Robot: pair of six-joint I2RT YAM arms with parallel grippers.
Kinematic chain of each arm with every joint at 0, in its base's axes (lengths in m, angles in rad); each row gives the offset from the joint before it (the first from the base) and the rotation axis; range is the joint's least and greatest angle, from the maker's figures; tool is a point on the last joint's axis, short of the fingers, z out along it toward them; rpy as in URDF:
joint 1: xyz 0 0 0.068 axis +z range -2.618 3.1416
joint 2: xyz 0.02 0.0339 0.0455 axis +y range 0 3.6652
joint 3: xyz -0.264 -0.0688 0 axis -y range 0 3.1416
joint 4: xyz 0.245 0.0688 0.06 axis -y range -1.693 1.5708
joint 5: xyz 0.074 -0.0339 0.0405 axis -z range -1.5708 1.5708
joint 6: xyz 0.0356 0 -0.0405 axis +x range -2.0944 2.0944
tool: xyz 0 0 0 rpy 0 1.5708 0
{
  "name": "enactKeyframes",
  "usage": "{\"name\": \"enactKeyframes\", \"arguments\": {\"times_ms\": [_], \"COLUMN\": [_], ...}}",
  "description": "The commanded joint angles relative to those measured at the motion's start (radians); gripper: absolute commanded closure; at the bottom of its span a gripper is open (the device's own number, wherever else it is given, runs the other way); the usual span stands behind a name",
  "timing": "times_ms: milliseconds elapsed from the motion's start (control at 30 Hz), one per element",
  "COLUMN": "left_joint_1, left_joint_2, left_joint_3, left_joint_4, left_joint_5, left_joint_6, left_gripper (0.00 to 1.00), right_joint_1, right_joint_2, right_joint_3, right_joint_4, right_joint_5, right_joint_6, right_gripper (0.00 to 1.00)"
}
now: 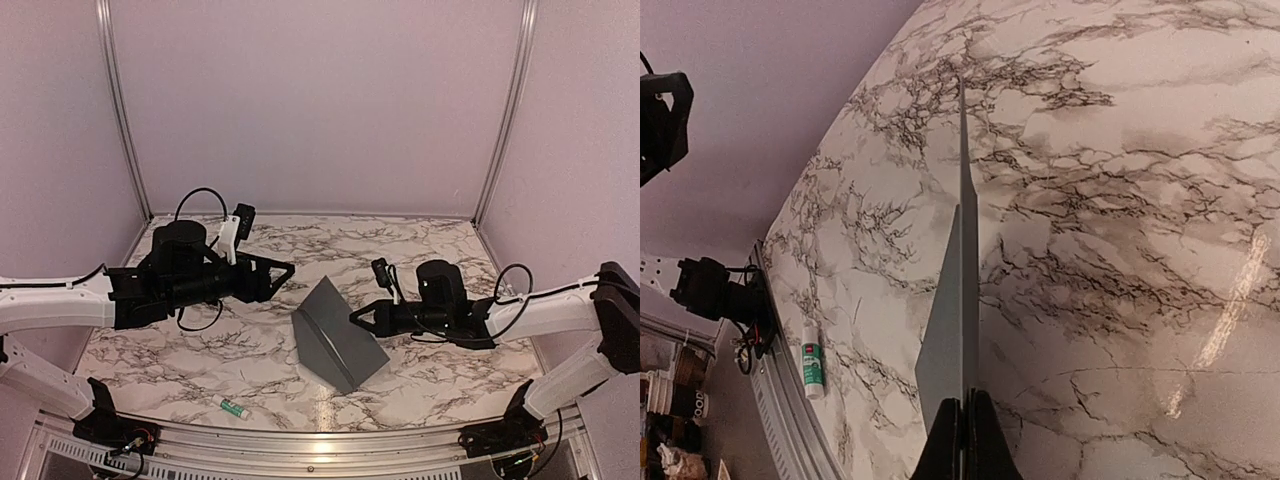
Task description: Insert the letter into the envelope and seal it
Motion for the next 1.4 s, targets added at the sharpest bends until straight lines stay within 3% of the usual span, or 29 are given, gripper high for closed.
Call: {"name": "enactKeyframes", "arguments": {"times_ms": [0,300,533,633,1000,1367], "left_joint_1": [-0.031,-0.101,-0.125,-0.125,-0.127,-0.137], "left_joint_2": [0.05,0.254,0.387,0.445,0.581,0.657], "left_joint_3": [0.043,0.102,0.14,0.161,0.241,0.27], "left_joint_4": [-0.126,-0.092,-0.082,-0.081,-0.111,-0.173], "left_joint_5": [0.049,0.081,0.103,0.088,0.088,0.108], "left_joint_6": [0.034,-0.015,-0.099,-0.151,-0.28,-0.307], "left_gripper": [0.28,0.35,0.37,0.37,0.39,0.41], "right_joint_1": [-0.005,-0.006,0.002,0.008,0.049,0.073], "right_joint_2": [0.076,0.136,0.078,0.078,0.084,0.07], "right_joint_3": [-0.004,-0.011,-0.063,-0.065,-0.077,-0.078], "right_joint_4": [-0.03,-0.151,-0.196,-0.183,-0.192,-0.234], "right_joint_5": [0.019,0.237,0.263,0.188,0.193,0.136], "right_joint_6": [0.027,0.059,0.057,0.036,0.012,-0.026], "right_gripper": [1.0,0.98,0.65,0.59,0.5,0.46]}}
